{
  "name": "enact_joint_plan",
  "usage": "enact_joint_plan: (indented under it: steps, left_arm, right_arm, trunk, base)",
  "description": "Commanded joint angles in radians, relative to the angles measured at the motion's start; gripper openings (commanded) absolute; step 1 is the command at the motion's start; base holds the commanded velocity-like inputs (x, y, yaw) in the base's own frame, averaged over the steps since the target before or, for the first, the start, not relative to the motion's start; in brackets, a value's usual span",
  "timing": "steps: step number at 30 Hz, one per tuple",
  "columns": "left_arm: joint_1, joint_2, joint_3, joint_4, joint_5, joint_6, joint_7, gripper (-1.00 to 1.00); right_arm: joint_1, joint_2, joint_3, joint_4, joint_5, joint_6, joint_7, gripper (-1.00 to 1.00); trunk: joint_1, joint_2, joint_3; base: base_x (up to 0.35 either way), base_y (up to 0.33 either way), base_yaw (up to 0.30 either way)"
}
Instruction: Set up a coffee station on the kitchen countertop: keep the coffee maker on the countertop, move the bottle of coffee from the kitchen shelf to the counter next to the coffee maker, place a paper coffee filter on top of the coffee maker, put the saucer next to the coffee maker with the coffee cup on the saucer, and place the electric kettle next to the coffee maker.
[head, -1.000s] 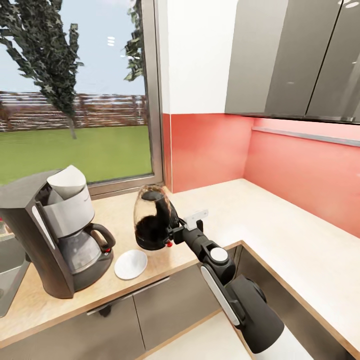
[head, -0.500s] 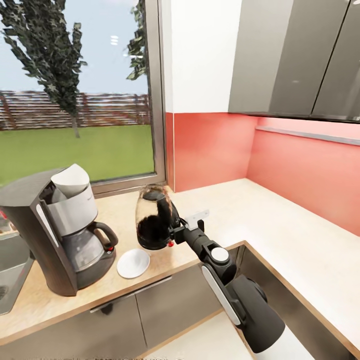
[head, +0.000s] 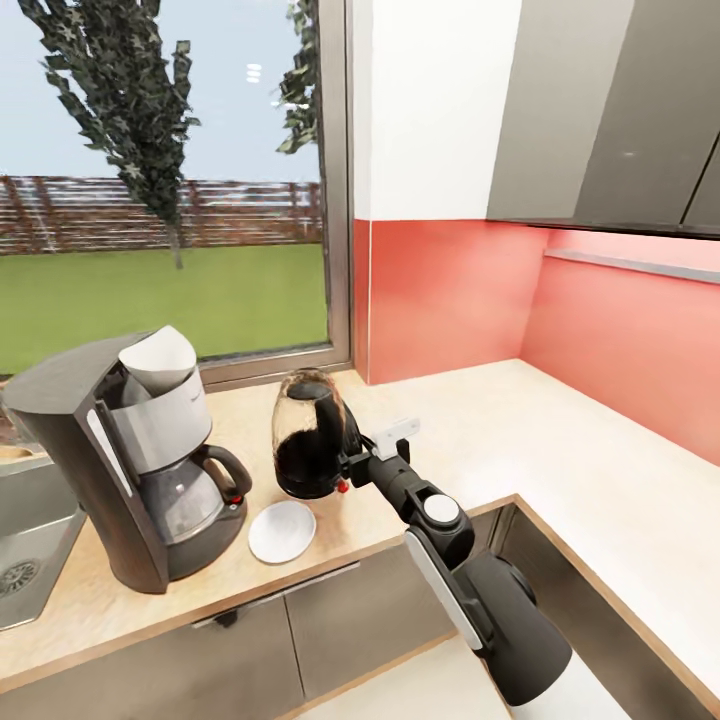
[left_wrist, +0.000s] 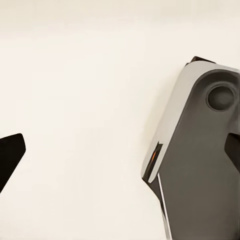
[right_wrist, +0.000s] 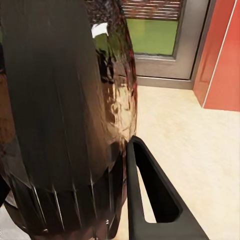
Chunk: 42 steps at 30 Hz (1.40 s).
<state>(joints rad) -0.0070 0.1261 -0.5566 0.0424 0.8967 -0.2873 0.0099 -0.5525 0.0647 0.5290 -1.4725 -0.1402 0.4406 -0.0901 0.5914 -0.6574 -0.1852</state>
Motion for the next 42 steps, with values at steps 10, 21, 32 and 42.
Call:
enact_joint_plan:
  steps: [10, 21, 32, 42]
  left_arm:
    - [-0.001, -0.001, -0.008, 0.002, 0.004, -0.003, 0.002, 1.00]
    - [-0.001, -0.001, -0.008, 0.002, 0.004, -0.003, 0.001, 1.00]
    - [-0.001, -0.002, -0.008, 0.002, 0.004, -0.003, 0.001, 1.00]
    - [-0.001, -0.006, -0.007, 0.002, 0.004, -0.003, 0.001, 1.00]
  right_arm:
    - [-0.001, 0.000, 0.003, 0.000, -0.009, 0.004, -0.010, -1.00]
    - [-0.001, 0.000, 0.003, 0.003, -0.008, 0.004, -0.011, -1.00]
    - [-0.001, -0.001, 0.003, 0.033, -0.006, 0.003, -0.010, -1.00]
    - [-0.001, 0.003, 0.006, 0.173, -0.008, -0.162, -0.002, -1.00]
  trunk:
    - [0.000, -0.001, -0.002]
    - [0.000, -0.001, -0.008]
    - [0.000, -0.001, -0.010]
    - [0.000, -0.001, -0.010]
  base:
    - [0.178, 0.000, 0.001]
    - [0.007, 0.000, 0.163]
    - [0.088, 0.000, 0.035]
    - [0.000, 0.000, 0.000]
